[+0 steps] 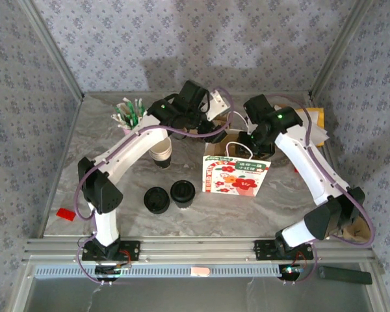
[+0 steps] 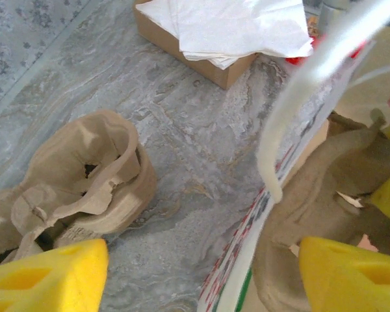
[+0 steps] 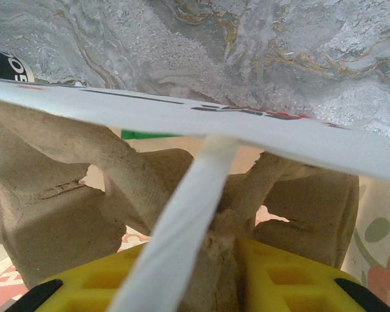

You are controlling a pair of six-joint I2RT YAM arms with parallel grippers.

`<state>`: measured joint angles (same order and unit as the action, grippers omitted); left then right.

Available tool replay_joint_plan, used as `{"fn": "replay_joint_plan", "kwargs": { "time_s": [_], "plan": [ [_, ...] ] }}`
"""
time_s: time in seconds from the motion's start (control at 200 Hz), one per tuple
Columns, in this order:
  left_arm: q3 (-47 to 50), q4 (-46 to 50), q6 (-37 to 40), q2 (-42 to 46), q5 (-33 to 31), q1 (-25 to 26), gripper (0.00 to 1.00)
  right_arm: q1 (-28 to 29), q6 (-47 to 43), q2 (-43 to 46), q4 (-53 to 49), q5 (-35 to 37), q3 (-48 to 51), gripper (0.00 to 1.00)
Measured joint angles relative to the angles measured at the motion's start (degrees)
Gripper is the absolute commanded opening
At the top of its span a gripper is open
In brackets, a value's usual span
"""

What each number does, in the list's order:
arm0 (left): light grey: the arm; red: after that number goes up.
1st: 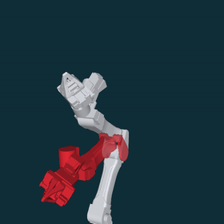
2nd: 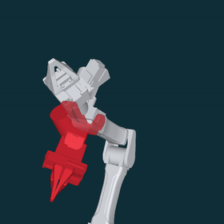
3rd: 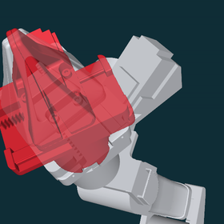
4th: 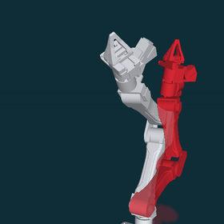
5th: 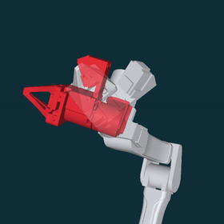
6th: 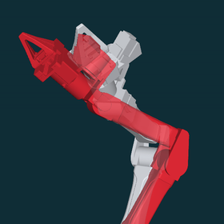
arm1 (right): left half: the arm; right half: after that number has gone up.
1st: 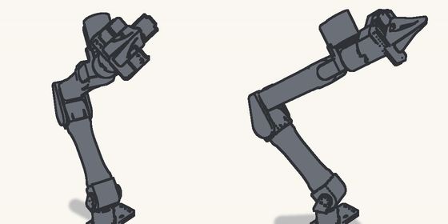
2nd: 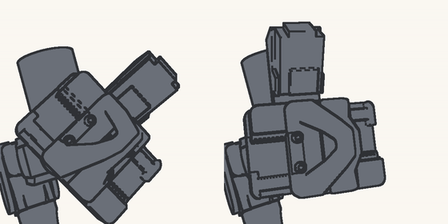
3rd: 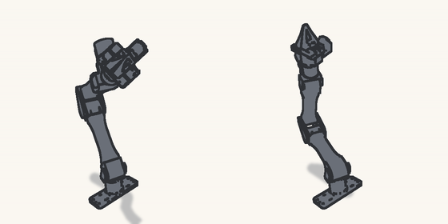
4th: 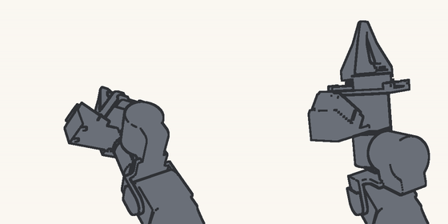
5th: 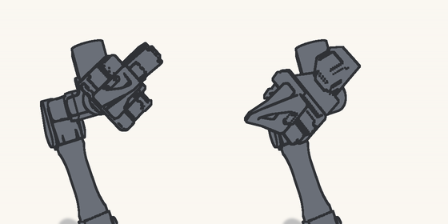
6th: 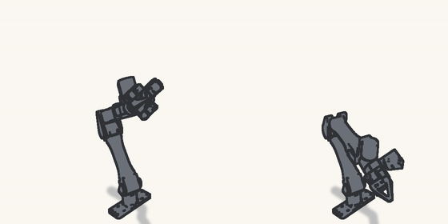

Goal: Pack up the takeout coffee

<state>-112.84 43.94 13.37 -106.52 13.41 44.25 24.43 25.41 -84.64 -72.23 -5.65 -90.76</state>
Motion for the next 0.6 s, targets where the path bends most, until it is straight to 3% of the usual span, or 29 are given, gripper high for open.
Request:
{"fn": "replay_joint_plan", "kwargs": {
  "time_s": [0.205,0.385,0.495,0.6],
  "plan": [
    [-0.48,-0.20,0.61,1.29,2.73,-0.26,0.94,-0.42,-0.59,0.22,-0.02,-0.37,0.09,0.34],
    [-5.11,-0.02,0.90,0.94,5.01,-0.26,0.88,-0.42,-0.92,0.46,-0.02,-0.44,0.11,0.34],
    [-8.66,-0.07,1.22,-0.22,5.86,-0.26,0.78,-0.50,-1.09,0.66,-0.02,-0.52,0.20,0.35],
    [-11.78,0.02,1.86,-2.23,6.60,-0.20,0.59,-0.63,-1.11,0.68,-0.02,-0.85,0.22,0.34]
  ]
}}
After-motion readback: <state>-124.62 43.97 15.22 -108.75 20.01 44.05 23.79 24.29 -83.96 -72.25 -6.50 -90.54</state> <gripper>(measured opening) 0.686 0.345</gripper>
